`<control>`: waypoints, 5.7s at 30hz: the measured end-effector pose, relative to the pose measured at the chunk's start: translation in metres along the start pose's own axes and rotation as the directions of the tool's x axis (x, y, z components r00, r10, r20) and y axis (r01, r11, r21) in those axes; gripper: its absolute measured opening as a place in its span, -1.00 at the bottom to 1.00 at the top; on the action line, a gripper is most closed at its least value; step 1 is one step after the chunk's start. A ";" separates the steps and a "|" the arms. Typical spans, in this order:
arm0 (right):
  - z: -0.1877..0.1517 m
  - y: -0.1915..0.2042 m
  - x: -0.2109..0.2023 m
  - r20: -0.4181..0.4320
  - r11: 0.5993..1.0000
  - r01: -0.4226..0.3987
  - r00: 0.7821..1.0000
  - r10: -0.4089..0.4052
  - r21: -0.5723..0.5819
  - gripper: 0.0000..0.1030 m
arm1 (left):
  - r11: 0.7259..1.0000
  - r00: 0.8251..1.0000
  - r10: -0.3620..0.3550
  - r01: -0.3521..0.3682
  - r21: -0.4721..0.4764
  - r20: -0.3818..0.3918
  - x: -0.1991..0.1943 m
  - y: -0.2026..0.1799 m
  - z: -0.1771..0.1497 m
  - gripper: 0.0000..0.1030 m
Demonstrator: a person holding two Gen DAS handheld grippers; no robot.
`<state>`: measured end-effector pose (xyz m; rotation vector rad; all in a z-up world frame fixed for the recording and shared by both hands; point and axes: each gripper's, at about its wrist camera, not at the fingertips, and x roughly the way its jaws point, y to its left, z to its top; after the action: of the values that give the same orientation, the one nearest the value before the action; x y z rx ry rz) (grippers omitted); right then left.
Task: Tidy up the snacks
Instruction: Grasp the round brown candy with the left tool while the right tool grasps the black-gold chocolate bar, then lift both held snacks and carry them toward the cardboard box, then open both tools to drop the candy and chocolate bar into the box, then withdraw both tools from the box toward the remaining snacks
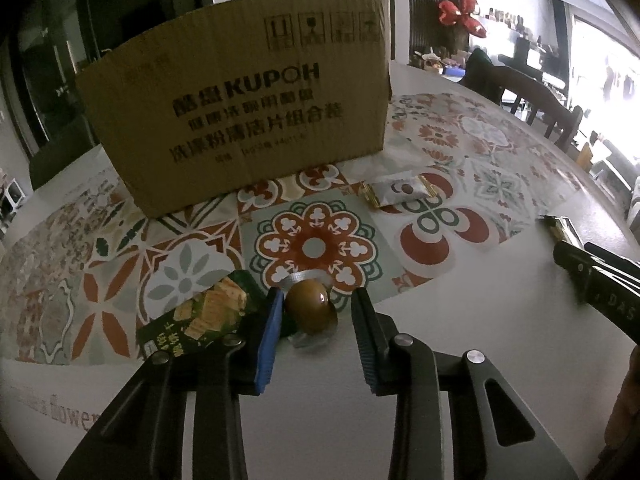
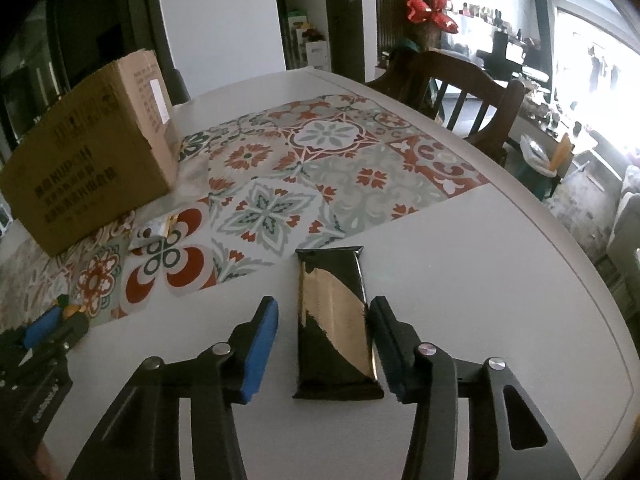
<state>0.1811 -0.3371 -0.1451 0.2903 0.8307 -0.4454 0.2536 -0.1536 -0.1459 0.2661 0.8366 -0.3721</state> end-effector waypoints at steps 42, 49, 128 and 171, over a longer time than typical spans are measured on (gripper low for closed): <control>0.005 0.044 -0.108 0.120 0.948 -0.254 0.953 0.279 -0.190 -0.36 | 0.990 0.986 -0.067 0.085 -0.113 0.155 -0.119 0.018 0.003 -0.46; 0.001 0.049 -0.126 0.100 0.918 -0.343 0.925 0.367 -0.200 -0.37 | 0.987 0.985 -0.022 0.049 -0.153 0.173 -0.156 0.026 -0.003 -0.47; 0.202 0.185 -0.028 0.068 0.854 -0.364 0.907 0.417 -0.373 0.29 | 0.995 0.981 0.012 0.008 -0.103 0.192 -0.069 0.129 0.194 0.09; 0.038 0.157 -0.072 0.036 0.855 -0.339 0.923 0.382 -0.393 0.51 | 0.983 0.977 -0.082 0.047 0.178 0.195 -0.104 0.099 0.026 0.33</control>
<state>0.2402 -0.1970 -0.0541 0.0536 0.7124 0.0591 0.2495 -0.0512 -0.0417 0.3565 0.6153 -0.5254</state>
